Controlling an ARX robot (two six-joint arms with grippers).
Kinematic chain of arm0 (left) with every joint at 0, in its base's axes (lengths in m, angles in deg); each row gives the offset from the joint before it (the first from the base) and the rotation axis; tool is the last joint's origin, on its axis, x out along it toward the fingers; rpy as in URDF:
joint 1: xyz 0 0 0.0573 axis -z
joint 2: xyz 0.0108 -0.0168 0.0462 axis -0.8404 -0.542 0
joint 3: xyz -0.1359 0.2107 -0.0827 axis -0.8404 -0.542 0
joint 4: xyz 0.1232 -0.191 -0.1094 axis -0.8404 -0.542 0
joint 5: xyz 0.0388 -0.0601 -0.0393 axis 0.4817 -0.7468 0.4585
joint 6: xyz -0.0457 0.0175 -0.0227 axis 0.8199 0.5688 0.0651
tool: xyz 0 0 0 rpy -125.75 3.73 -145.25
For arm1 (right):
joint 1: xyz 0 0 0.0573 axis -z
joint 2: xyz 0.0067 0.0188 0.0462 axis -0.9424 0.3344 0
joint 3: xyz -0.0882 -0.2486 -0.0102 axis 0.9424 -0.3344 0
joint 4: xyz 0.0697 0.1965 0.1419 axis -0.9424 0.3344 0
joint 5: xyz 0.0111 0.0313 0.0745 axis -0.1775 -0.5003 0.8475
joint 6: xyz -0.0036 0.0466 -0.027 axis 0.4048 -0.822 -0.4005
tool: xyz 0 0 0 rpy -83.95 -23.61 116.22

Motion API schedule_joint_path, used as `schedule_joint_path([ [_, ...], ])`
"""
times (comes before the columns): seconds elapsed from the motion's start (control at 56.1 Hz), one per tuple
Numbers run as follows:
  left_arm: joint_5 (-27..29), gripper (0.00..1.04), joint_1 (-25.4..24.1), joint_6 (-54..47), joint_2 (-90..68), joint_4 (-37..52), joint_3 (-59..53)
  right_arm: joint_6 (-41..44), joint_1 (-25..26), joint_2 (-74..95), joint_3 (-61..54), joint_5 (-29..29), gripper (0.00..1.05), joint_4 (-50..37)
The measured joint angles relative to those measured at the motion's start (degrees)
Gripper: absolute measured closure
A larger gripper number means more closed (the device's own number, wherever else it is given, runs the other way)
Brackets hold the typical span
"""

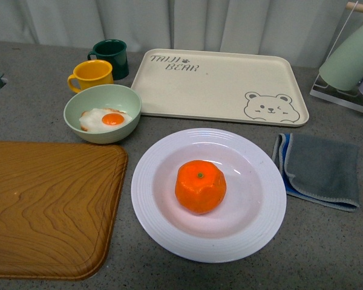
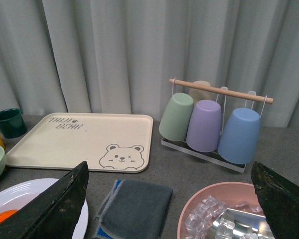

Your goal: Place orange and plate with both arms

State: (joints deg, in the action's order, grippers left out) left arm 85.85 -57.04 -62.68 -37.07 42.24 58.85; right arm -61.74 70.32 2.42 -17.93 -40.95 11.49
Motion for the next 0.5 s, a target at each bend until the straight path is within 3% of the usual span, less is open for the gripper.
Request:
schedule_joint_path([
  [0.499, 0.0, 1.01, 0.0, 0.0, 8.7, -8.7, 0.0, 0.0, 0.0, 0.0, 0.0, 0.0, 0.09, 0.0],
])
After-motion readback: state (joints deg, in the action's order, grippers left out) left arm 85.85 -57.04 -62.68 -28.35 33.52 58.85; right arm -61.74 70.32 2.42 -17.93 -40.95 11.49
